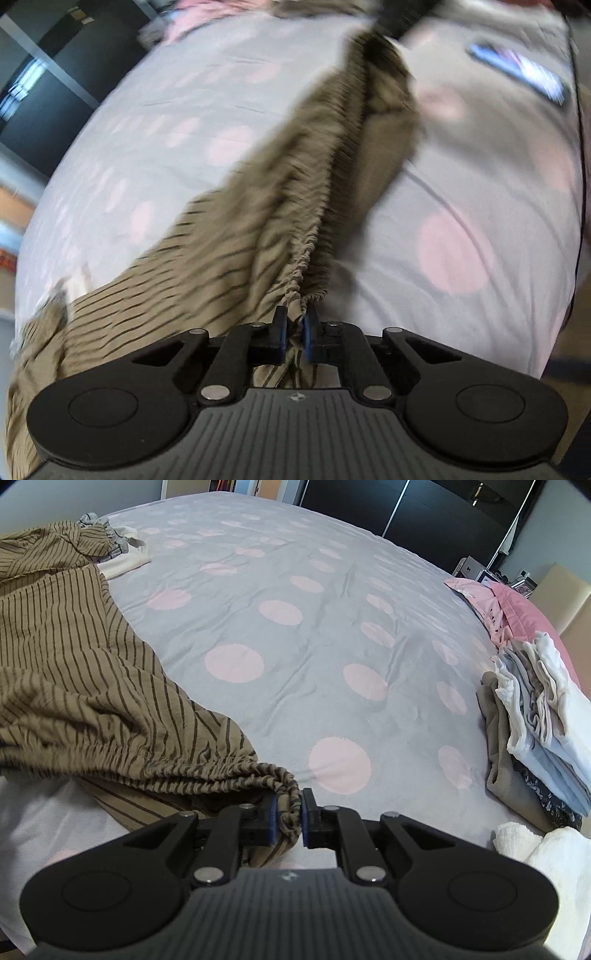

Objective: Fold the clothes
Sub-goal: 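Lift the waistband with both grippers, spreading it between them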

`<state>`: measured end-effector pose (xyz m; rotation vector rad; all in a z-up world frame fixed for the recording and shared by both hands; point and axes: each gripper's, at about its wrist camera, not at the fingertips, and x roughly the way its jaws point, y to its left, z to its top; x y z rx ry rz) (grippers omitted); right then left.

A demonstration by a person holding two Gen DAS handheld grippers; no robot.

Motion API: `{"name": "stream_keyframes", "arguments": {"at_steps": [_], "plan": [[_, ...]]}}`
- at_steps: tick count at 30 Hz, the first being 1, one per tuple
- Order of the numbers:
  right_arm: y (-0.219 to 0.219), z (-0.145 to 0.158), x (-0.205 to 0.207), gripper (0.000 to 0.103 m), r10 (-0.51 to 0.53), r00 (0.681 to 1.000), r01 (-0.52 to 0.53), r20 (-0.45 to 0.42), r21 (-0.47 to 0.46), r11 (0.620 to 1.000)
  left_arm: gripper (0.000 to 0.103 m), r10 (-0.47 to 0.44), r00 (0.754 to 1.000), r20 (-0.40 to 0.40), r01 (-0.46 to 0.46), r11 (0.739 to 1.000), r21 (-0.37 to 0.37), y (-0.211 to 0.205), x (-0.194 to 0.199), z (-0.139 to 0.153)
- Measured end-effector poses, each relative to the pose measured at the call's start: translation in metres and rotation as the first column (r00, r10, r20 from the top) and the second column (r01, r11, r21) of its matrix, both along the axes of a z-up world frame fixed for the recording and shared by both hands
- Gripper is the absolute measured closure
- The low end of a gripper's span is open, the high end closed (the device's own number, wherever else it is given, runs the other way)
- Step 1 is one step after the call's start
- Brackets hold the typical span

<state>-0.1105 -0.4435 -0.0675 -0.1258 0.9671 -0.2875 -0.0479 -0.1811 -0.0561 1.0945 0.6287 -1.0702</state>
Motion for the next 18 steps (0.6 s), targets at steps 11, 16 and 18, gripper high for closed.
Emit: {"name": "stream_keyframes", "arguments": {"at_steps": [11,16,18], "plan": [[0.033,0.062,-0.026,0.091,0.095,0.98,-0.102,0.176,0.034,0.994,0.098,0.205,0.976,0.072,-0.186,0.959,-0.216,0.026,0.039,0.129],[0.043,0.13,-0.039,0.091,0.105,0.952,-0.097,0.288,-0.043,0.994,0.098,0.195,0.969,0.154,-0.139,0.939,-0.314,0.03,0.029,0.196],[0.046,0.161,-0.047,0.091,0.114,0.935,-0.088,0.337,-0.092,0.992,0.098,0.189,0.964,0.187,-0.112,0.928,-0.357,0.031,0.024,0.224]]}}
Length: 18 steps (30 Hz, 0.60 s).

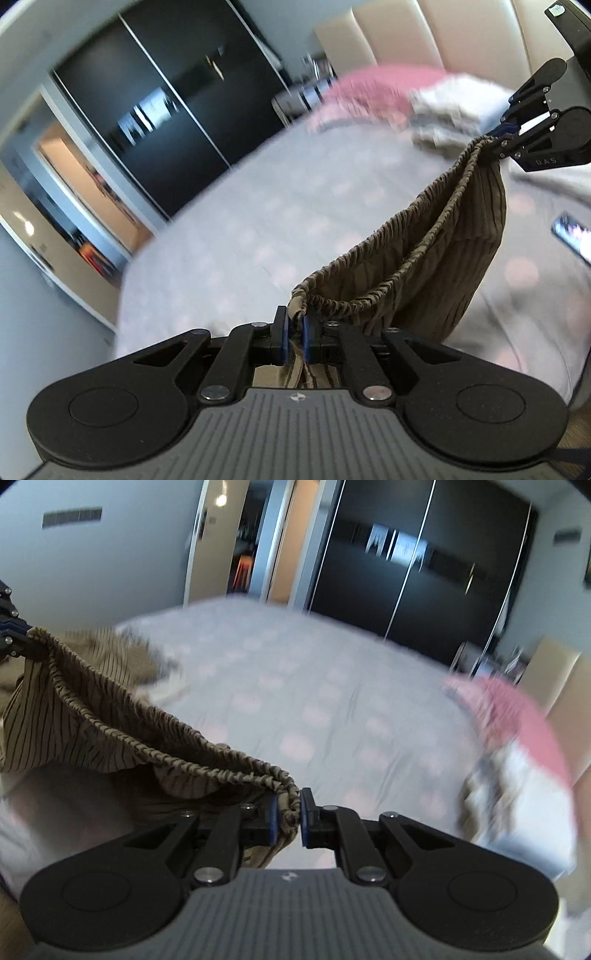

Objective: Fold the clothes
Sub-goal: 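Lift the waistband with both grippers, spreading it between them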

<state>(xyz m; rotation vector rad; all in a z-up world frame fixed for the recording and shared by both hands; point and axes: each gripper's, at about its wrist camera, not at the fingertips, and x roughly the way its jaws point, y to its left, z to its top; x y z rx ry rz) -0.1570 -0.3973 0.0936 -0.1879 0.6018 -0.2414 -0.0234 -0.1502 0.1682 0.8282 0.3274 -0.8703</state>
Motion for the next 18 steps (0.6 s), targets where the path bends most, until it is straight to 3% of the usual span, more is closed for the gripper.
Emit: {"name": "stream_keyframes", "arguments": {"at_steps": [6,9,13,18], "plan": [[0.003,0.097,-0.026,0.091,0.004,0.985,0.01,0.173,-0.081,0.997,0.098,-0.026,0.998,0.058,0.035,0.988,-0.148,0.003,-0.007,0.08],[0.004,0.131,-0.028,0.091,0.011,0.978,0.015,0.208,-0.123,0.992,0.098,-0.026,0.997,0.069,0.039,0.982,-0.187,-0.005,-0.001,0.105],[0.0,0.145,-0.009,0.091,-0.01,0.982,0.047,0.187,-0.194,0.98,0.098,-0.014,0.999,0.039,0.02,0.984,-0.176,-0.039,0.023,0.108],[-0.027,0.129,0.037,0.091,-0.081,0.989,0.108,0.126,-0.224,0.969,0.098,0.02,1.0,-0.004,-0.02,0.987,-0.159,-0.073,0.058,0.09]]}}
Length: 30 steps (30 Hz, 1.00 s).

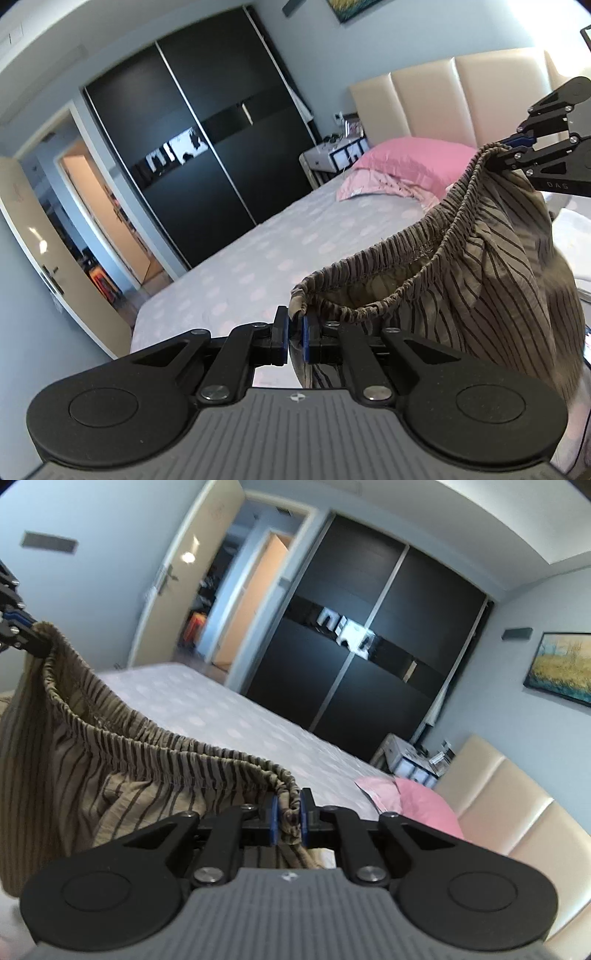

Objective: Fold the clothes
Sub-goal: 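Lift the waistband with both grippers, spreading it between them, then lay the trousers flat on the bed holding the waistband with both grippers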

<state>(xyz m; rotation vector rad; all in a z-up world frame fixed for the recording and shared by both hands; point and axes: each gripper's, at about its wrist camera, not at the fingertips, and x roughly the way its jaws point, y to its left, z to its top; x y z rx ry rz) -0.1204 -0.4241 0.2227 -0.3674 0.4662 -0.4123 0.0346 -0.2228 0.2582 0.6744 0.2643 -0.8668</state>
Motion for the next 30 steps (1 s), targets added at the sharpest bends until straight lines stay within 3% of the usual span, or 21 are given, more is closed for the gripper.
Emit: {"name": "stream_keyframes", "arguments": {"at_steps": [4,8,12,16,19,23,30], "plan": [[-0.028,-0.012,0.04,0.092,-0.074,0.997,0.074,-0.009,-0.003,0.997,0.098,0.028,0.999,0.02,-0.028,1.0,-0.013,-0.035,0.024,0.001],[-0.045,0.004,0.068,0.092,-0.116,0.992,0.116,0.048,-0.01,0.993,0.098,0.049,0.996,0.074,-0.044,0.996,-0.073,-0.05,0.038,0.023],[-0.053,0.028,0.071,0.092,-0.088,0.991,0.091,0.099,-0.021,0.996,0.098,0.038,0.992,0.117,-0.026,0.994,-0.102,-0.047,0.043,0.043],[-0.054,0.026,0.06,0.092,-0.017,0.997,0.02,0.08,-0.047,0.999,0.098,-0.007,0.993,0.121,0.012,0.999,-0.038,-0.042,0.042,0.029],[-0.05,-0.003,0.053,0.092,0.027,1.0,-0.027,0.008,-0.032,0.999,0.098,-0.05,0.997,0.062,0.046,0.997,0.054,-0.035,0.037,-0.012],[-0.039,-0.073,0.039,0.092,0.08,0.988,-0.079,-0.136,0.013,0.997,0.098,-0.093,0.994,-0.06,0.103,0.976,0.191,-0.014,0.02,-0.095],[-0.008,-0.224,0.002,0.092,0.185,0.904,-0.109,-0.386,0.211,0.971,0.098,-0.095,0.955,-0.28,0.201,0.904,0.379,0.026,-0.011,-0.233]]}}
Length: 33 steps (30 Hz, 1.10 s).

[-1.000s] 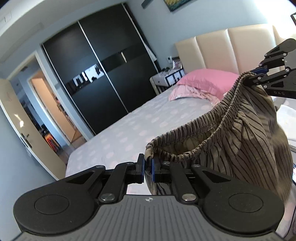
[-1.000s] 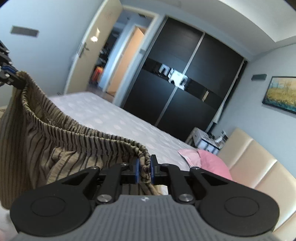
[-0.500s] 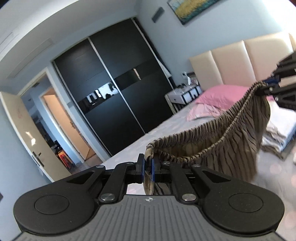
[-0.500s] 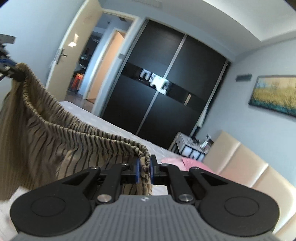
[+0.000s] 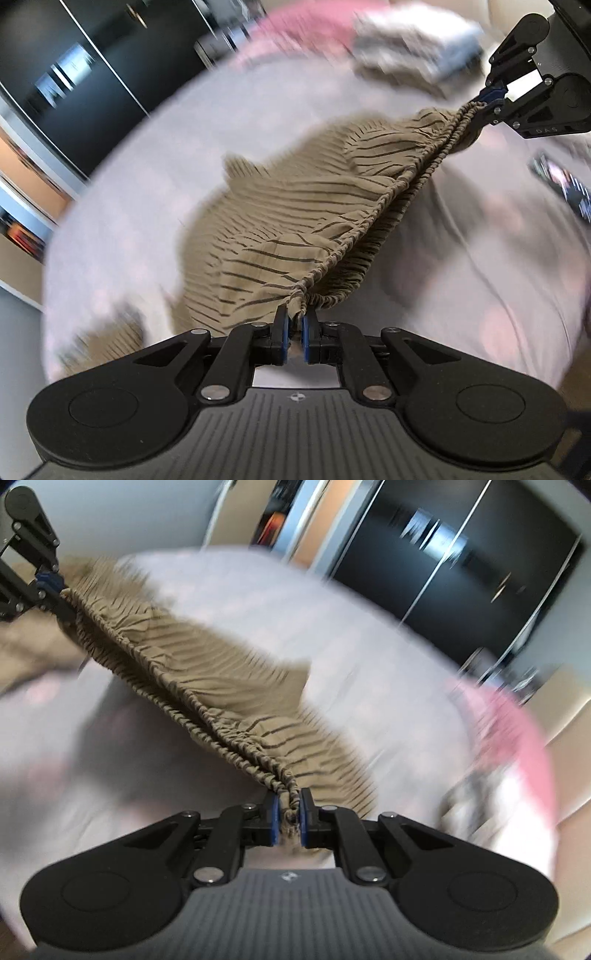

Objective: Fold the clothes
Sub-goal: 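Lay the trousers flat on the bed holding the waistband with both grippers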

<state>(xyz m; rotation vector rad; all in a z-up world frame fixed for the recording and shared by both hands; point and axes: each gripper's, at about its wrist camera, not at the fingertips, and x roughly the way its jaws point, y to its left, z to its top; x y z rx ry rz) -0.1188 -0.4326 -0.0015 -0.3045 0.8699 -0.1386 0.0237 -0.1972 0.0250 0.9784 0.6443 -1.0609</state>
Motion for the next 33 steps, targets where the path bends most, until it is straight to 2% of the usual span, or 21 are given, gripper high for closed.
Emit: {"name": "stream_keyframes", "arguments": {"at_steps": [4,7,12,15,17,18,22,25,28,30,33], "plan": [[0.016,-0.061,-0.023,0.092,0.03,0.993,-0.019,-0.116,0.097,0.995,0.098,-0.023,0.998,-0.059,0.027,0.996,0.079,0.021,-0.015,-0.045],[0.03,-0.092,-0.034,0.092,0.061,0.983,-0.044,-0.174,0.102,0.994,0.098,-0.018,0.996,-0.086,0.028,0.993,0.117,0.027,-0.021,-0.068],[0.044,-0.107,-0.03,0.089,0.066,0.983,-0.053,-0.172,0.075,0.996,0.097,-0.005,0.997,-0.08,0.014,0.993,0.115,0.031,-0.024,-0.09],[0.046,-0.112,-0.021,0.08,0.063,0.983,-0.053,-0.173,0.059,0.997,0.092,-0.01,0.998,-0.057,0.018,0.992,0.128,0.032,-0.026,-0.099],[0.049,-0.114,-0.027,0.069,0.077,0.982,-0.072,-0.175,0.036,0.997,0.09,-0.037,0.999,-0.031,0.041,0.989,0.142,0.035,-0.032,-0.104],[0.051,-0.114,-0.032,0.068,0.084,0.981,-0.081,-0.174,0.026,0.996,0.089,-0.058,0.998,-0.013,0.06,0.987,0.15,0.038,-0.036,-0.105],[0.053,-0.108,-0.04,0.06,0.113,0.983,-0.113,-0.143,0.006,0.994,0.073,-0.139,0.987,0.085,0.123,0.977,0.174,0.05,-0.051,-0.111],[0.061,-0.107,-0.046,0.058,0.12,0.986,-0.124,-0.119,-0.023,0.992,0.065,-0.21,0.954,0.213,0.176,0.97,0.166,0.056,-0.07,-0.114],[0.073,-0.108,-0.052,0.058,0.135,0.986,-0.142,-0.096,-0.068,0.987,0.063,-0.317,0.891,0.325,0.274,0.946,0.172,0.061,-0.093,-0.119],[0.082,-0.11,-0.054,0.06,0.149,0.986,-0.156,-0.081,-0.095,0.983,0.064,-0.362,0.865,0.348,0.315,0.931,0.187,0.059,-0.104,-0.124],[0.086,-0.115,-0.05,0.066,0.123,0.989,-0.133,-0.084,-0.12,0.984,0.064,-0.384,0.845,0.373,0.333,0.923,0.195,0.055,-0.109,-0.132]]}}
